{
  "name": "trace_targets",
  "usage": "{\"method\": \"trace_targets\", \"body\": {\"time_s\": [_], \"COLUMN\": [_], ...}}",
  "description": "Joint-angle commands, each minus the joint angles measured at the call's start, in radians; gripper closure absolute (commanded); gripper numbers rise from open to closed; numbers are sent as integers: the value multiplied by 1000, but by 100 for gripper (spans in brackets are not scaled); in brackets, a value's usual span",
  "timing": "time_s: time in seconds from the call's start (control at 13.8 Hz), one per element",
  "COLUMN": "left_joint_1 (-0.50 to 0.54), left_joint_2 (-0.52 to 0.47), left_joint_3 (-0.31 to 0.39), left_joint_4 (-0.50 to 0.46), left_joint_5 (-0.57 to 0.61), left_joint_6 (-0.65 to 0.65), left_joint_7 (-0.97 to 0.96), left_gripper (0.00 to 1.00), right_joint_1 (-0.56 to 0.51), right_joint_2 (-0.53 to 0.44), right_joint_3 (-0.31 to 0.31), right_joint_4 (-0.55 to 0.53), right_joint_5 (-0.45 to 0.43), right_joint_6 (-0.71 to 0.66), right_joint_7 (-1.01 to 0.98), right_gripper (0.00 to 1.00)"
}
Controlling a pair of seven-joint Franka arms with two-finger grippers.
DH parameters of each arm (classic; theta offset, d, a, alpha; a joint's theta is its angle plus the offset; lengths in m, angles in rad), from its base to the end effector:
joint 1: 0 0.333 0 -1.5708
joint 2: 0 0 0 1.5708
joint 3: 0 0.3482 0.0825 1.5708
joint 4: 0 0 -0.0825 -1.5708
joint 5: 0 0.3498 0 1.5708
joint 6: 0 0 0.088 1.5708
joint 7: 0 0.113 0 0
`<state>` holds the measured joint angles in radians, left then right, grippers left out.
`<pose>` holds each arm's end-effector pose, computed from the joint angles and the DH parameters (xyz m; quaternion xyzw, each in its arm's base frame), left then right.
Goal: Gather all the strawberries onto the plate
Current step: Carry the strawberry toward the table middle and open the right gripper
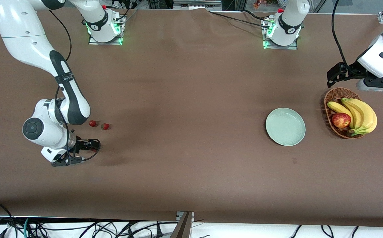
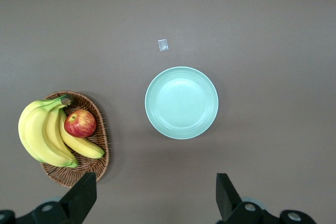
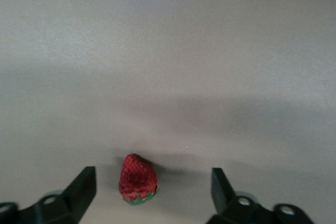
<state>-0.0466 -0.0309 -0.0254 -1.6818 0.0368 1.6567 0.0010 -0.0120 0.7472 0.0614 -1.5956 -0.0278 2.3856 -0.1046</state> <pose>0.5146 -0.0335 0.6254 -0.9991 0.0380 -0.0036 0.0186 0.6977 0.0266 0.2391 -0.9966 -0.0782 -0.0225 0.0103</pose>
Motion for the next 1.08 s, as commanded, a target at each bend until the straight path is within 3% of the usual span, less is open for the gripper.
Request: {"method": "trace_targets", "body": {"time_s": [0.0,0.07,0.29,0.43,0.51,0.72,1.01], "left_joint_1": [-9,-9,-9,-9,-9,-9,-9], "left_joint_2": [6,6,6,6,6,6,6], "left_joint_3": [9,9,9,7,7,9,7], "left_joint_4": [14,14,14,14,14,14,14], "left_joint_5": [-15,-14,-14,-14,-14,-14,-14], "left_joint_6": [0,0,0,0,0,0,0], "left_joint_7": [-6,-6,-6,-6,-6,-6,-6], "left_gripper": [0,0,0,0,0,0,0], "right_joint_1": [-5,-3,-2,-2,1,23,53], "right_joint_2": [15,20,23,21,17,-14,-78], "right_joint_3": [5,6,9,12,14,33,162], "right_joint_4": [-9,-9,-9,-6,-4,3,23], "right_joint_5": [8,9,9,9,9,14,13], "right_joint_6": [33,35,35,27,24,-52,-216], "right_joint_7": [-20,-18,-12,-9,-6,43,355], "right_gripper": [21,25,51,73,79,84,83]}}
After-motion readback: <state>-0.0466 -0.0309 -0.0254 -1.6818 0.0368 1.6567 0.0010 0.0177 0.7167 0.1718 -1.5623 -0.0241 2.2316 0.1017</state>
